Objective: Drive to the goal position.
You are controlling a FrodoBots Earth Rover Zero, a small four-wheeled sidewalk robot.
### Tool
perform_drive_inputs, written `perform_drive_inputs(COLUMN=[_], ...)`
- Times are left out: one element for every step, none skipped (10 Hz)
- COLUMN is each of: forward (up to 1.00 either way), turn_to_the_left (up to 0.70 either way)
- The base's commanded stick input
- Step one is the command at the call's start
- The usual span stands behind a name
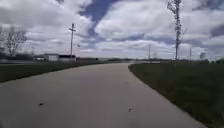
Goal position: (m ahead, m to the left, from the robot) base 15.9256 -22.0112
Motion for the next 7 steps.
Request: perform_drive_inputs(forward=[1.0, 1.0, 1.0, 1.0, 1.0, 1.0, 1.0], turn_to_the_left=[0.0, 0.0, -0.03, -0.27, -0.06, 0.0, 0.0])
